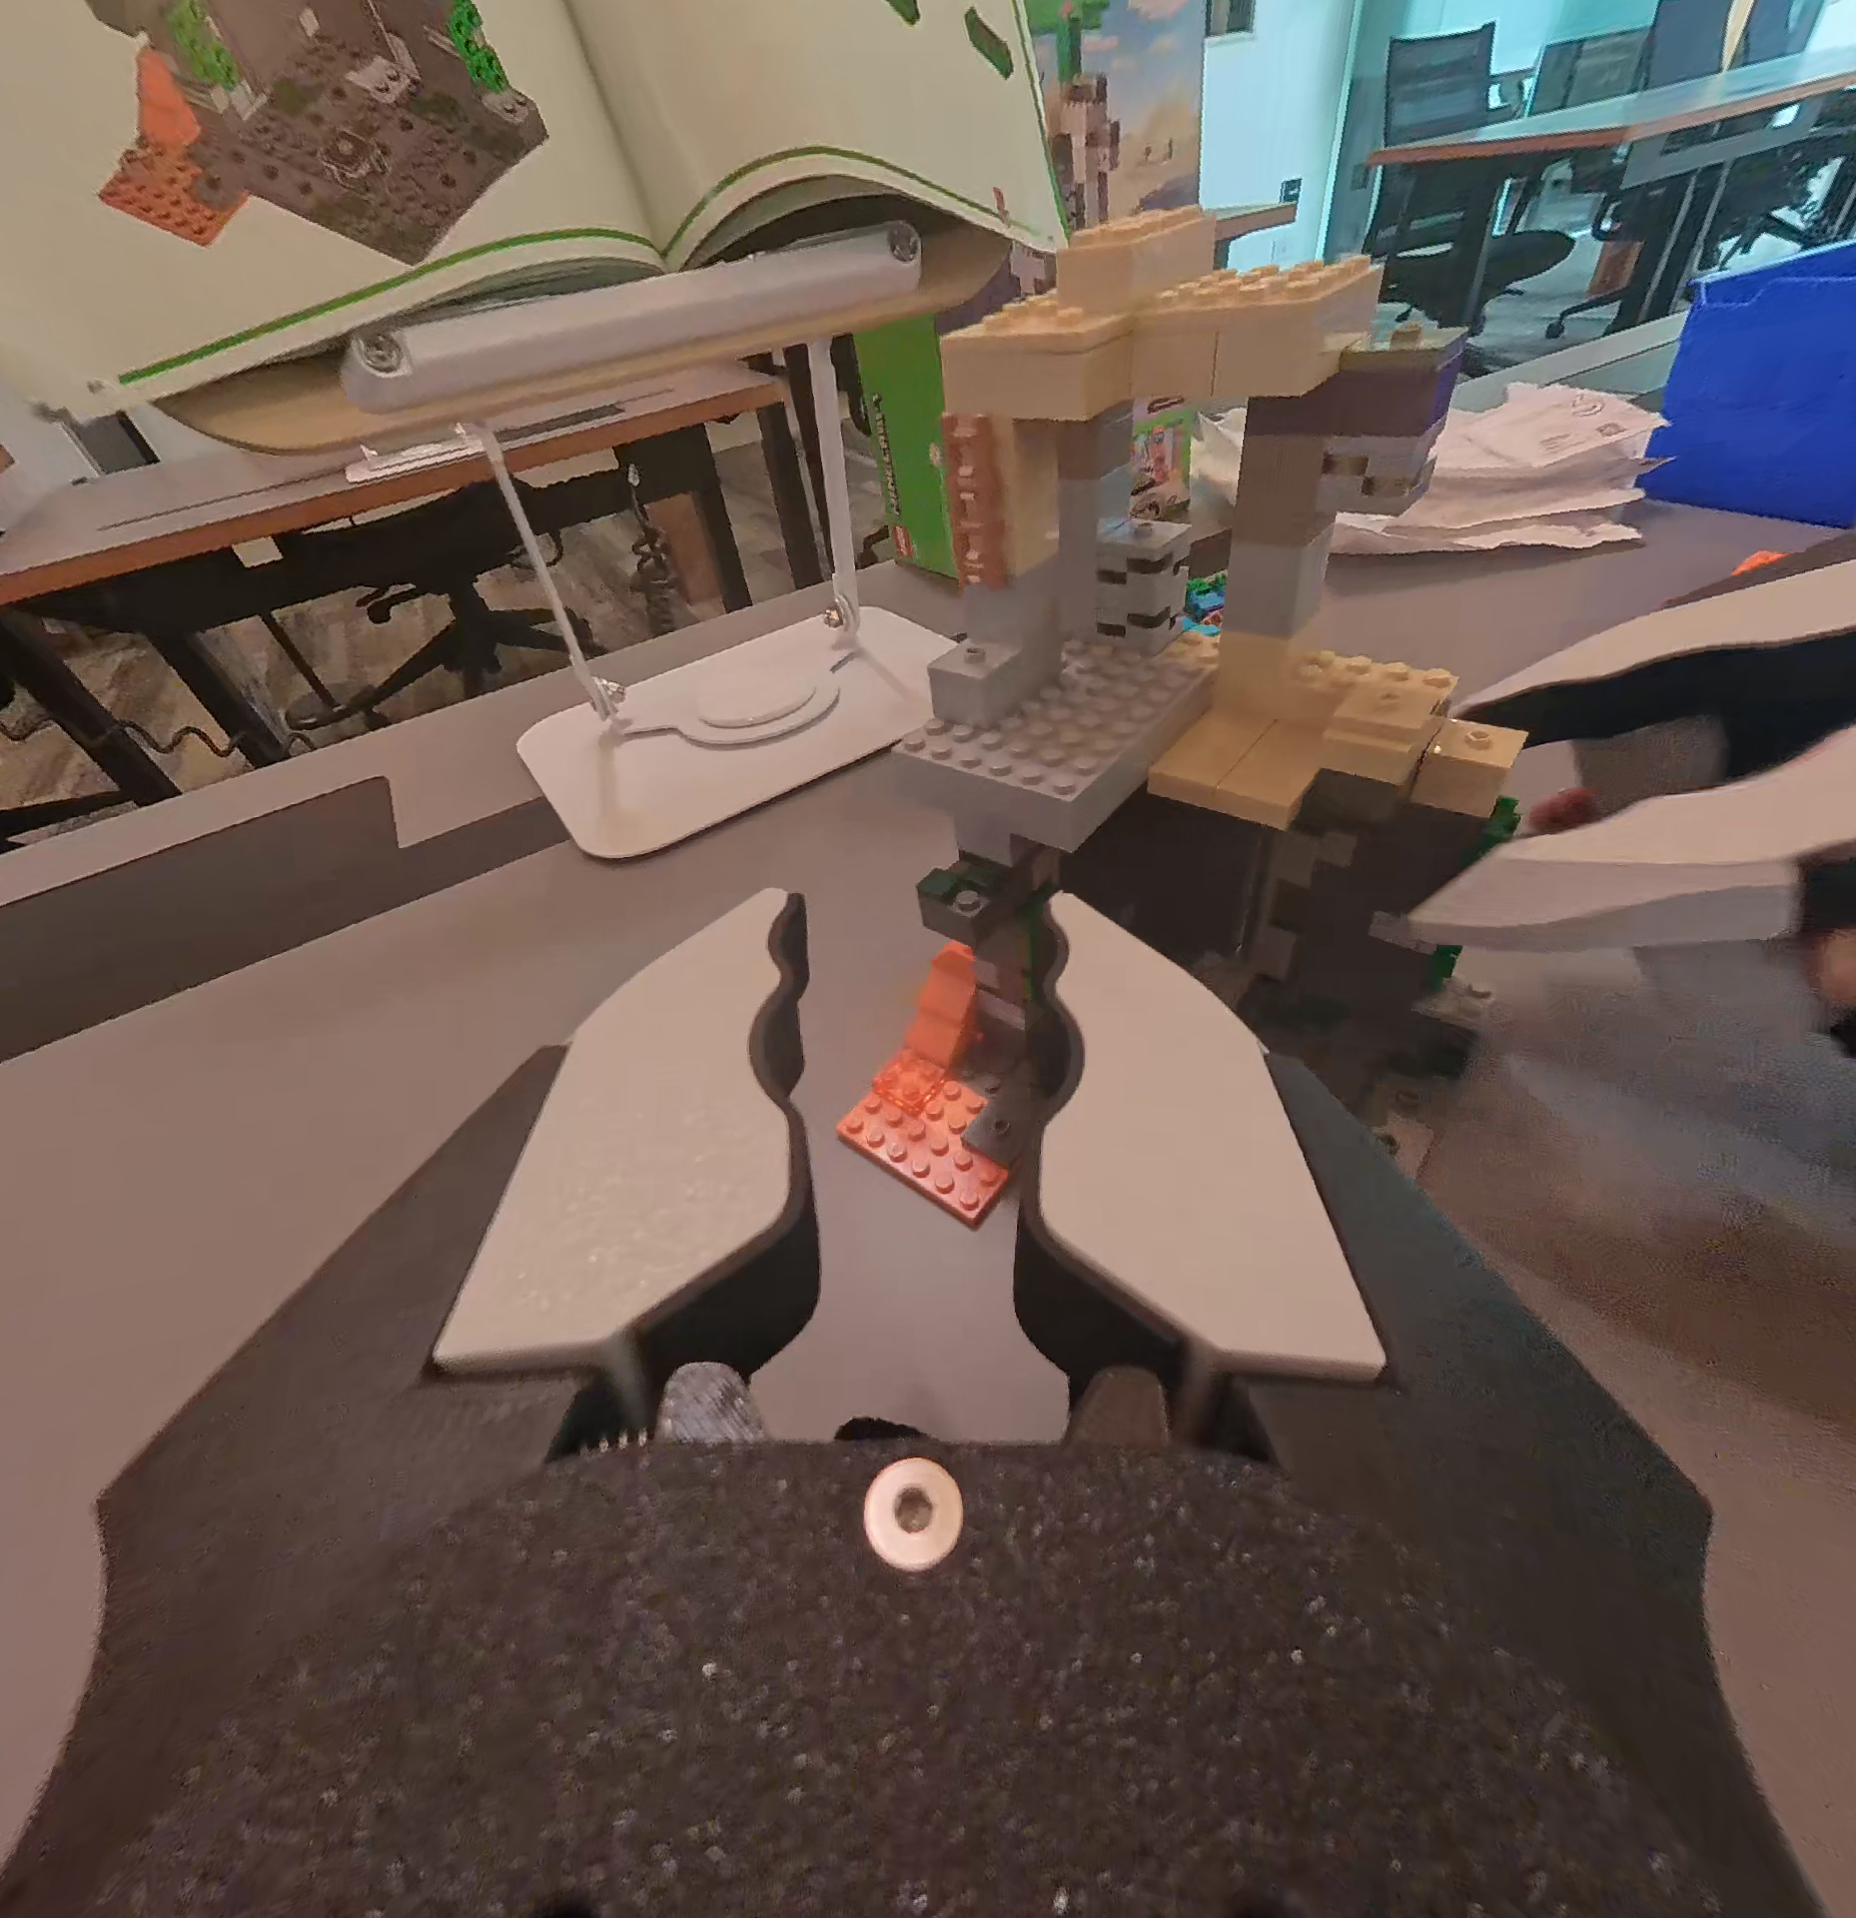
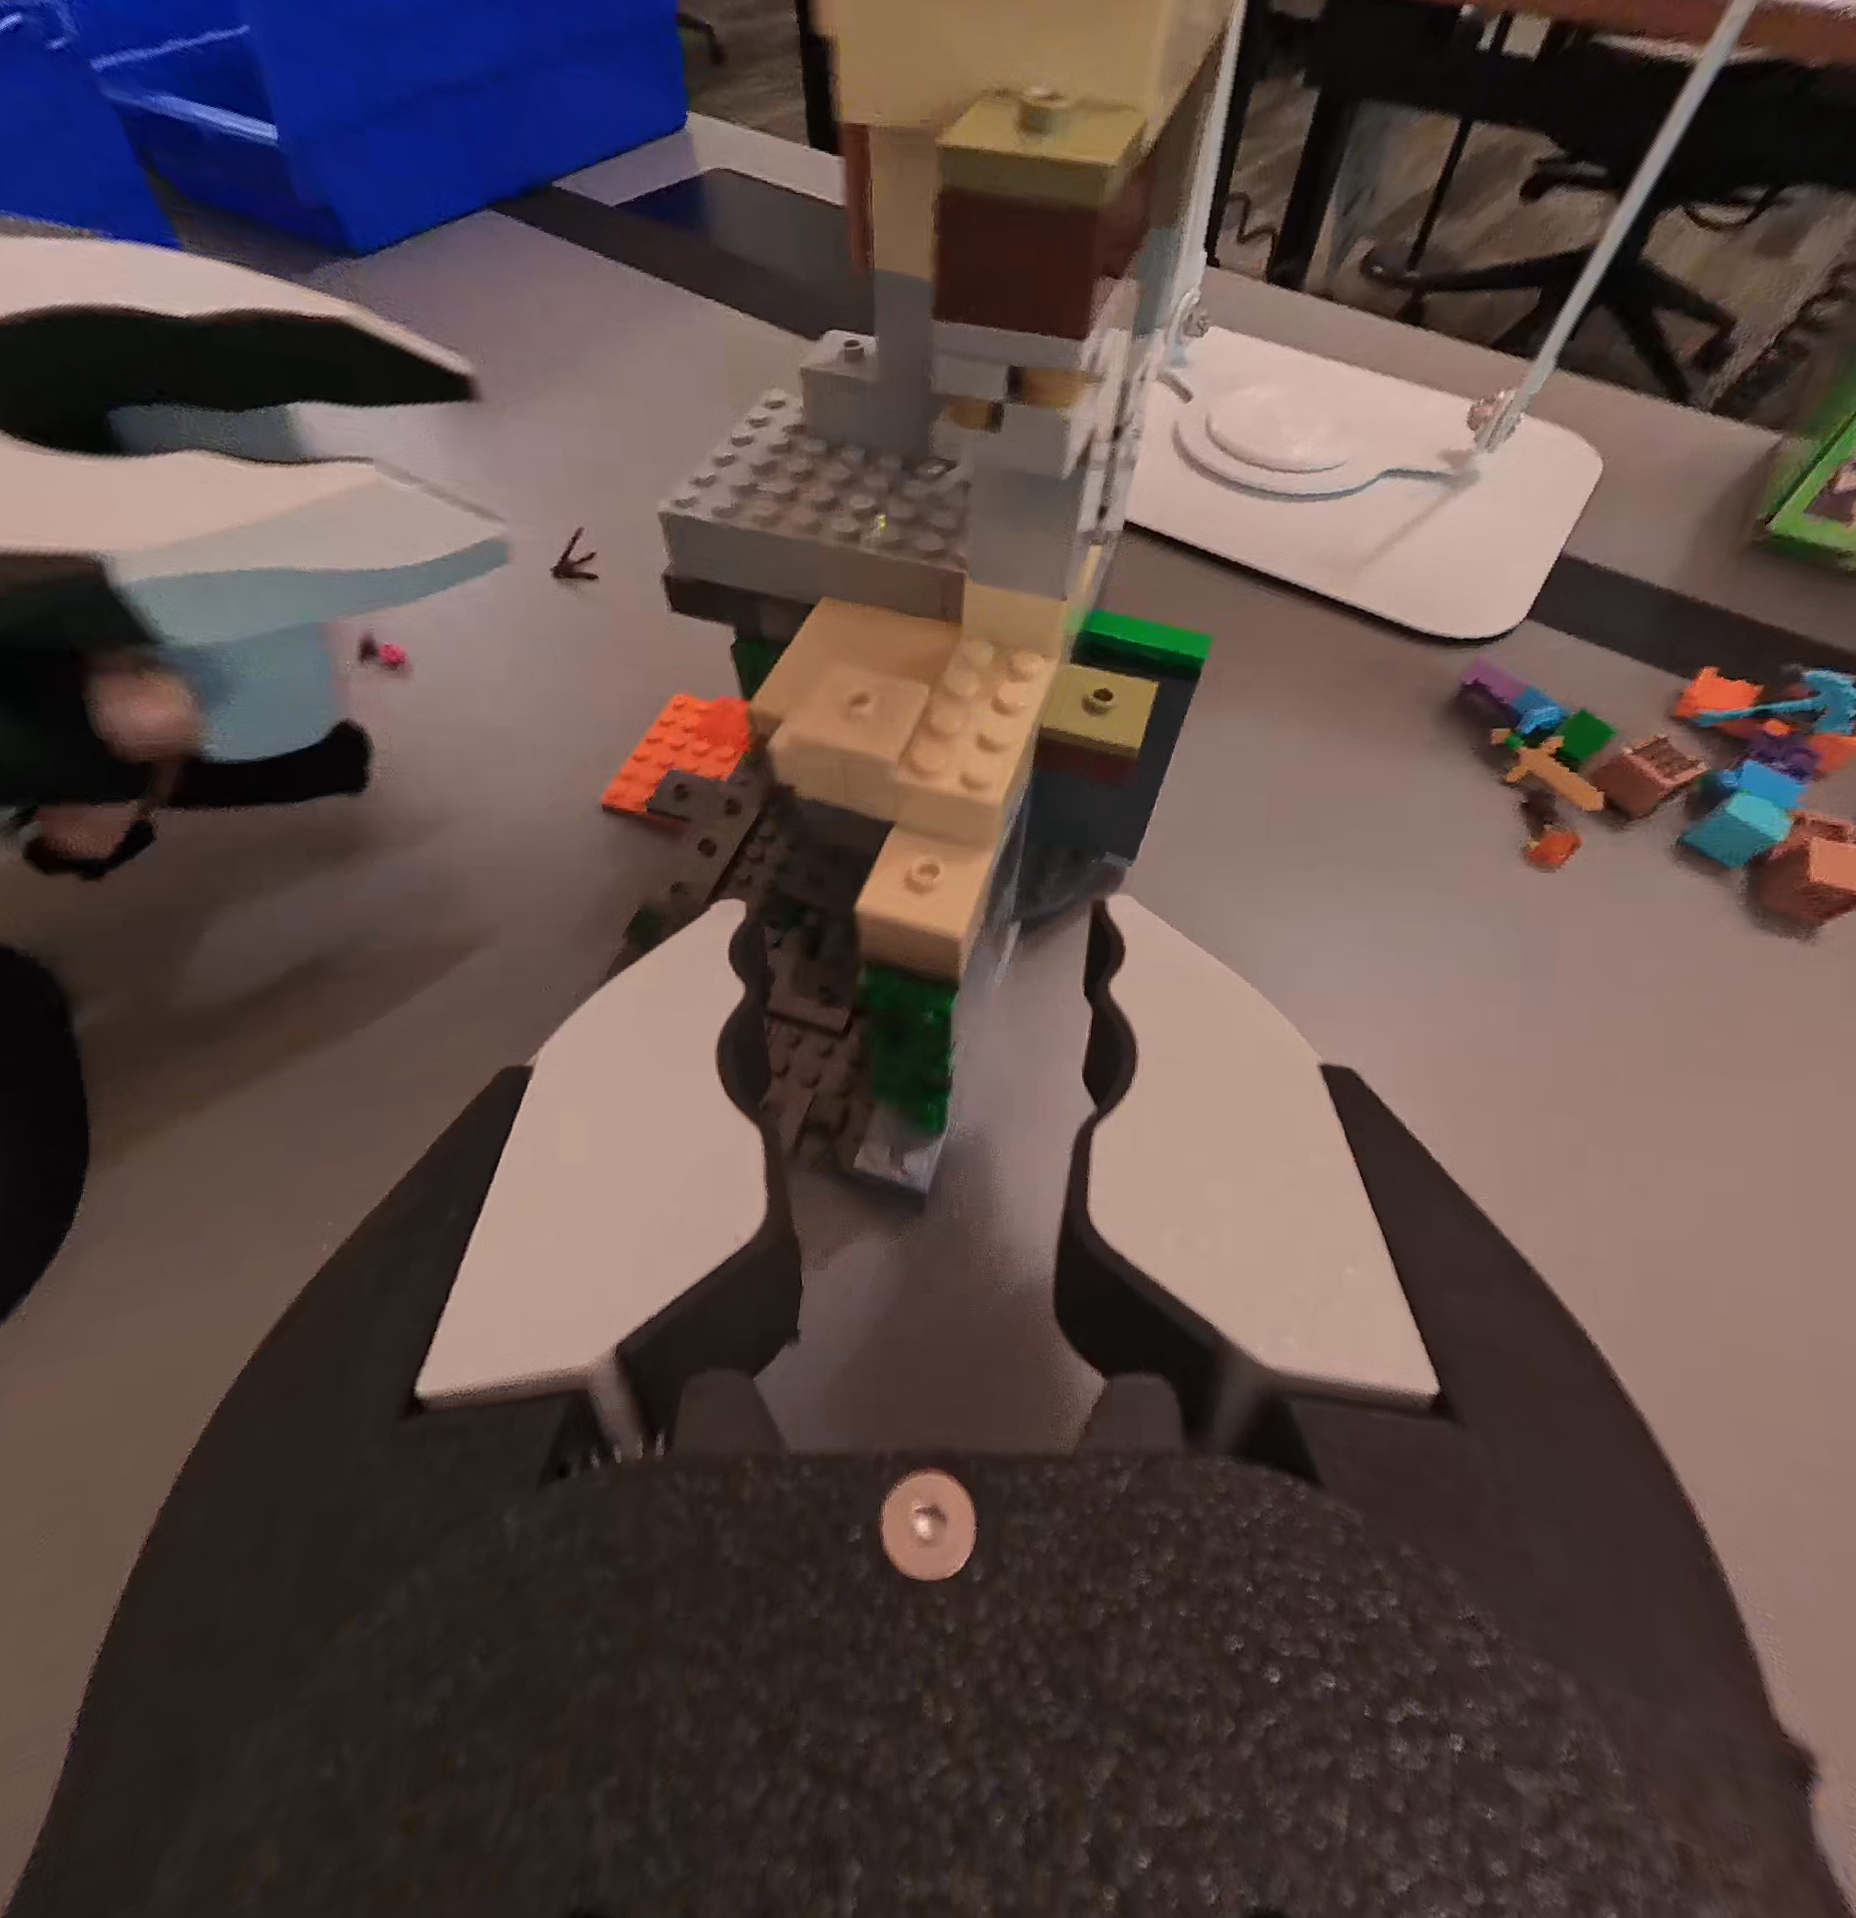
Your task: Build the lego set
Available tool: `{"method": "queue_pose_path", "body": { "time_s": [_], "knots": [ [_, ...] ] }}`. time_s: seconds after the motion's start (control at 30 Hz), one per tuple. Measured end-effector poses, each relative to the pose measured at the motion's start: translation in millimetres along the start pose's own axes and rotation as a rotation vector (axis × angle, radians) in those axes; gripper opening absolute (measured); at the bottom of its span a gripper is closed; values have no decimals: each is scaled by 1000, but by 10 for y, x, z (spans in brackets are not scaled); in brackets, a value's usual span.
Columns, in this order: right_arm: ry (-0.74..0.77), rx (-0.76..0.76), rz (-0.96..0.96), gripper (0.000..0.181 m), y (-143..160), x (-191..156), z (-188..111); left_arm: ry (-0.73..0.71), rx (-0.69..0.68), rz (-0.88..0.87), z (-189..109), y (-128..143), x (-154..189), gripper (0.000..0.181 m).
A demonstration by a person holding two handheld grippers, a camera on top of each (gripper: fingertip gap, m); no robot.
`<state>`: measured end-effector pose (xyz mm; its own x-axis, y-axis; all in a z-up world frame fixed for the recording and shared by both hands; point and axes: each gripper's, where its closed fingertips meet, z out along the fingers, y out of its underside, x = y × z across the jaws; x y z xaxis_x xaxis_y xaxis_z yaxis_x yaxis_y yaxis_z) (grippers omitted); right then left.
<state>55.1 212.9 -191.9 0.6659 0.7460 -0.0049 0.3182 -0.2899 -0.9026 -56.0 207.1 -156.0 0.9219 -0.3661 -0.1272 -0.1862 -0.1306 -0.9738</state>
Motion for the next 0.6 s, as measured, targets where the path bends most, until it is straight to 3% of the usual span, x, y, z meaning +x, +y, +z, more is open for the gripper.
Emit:
{"method": "queue_pose_path", "body": {
  "time_s": [0.07,0.13,0.17,0.4,0.47,0.6],
  "knots": [
    [-2,20,20,45,-42,66,97,-10,13,8,-57,-25,-27,40],
    [5,33,-37,21,-65,157,128,-11,27,6,-112,-44,-44,38],
    [8,34,-79,20,-68,213,129,-6,30,1,-136,-43,-45,38],
    [-109,29,-289,22,-87,481,179,40,45,-13,-238,-60,57,37],
    [-19,13,-316,35,-110,622,165,56,39,0,-250,-49,124,36],
    [115,62,-351,45,-195,690,-94,84,26,-18,-240,-30,224,36]
  ]
}}
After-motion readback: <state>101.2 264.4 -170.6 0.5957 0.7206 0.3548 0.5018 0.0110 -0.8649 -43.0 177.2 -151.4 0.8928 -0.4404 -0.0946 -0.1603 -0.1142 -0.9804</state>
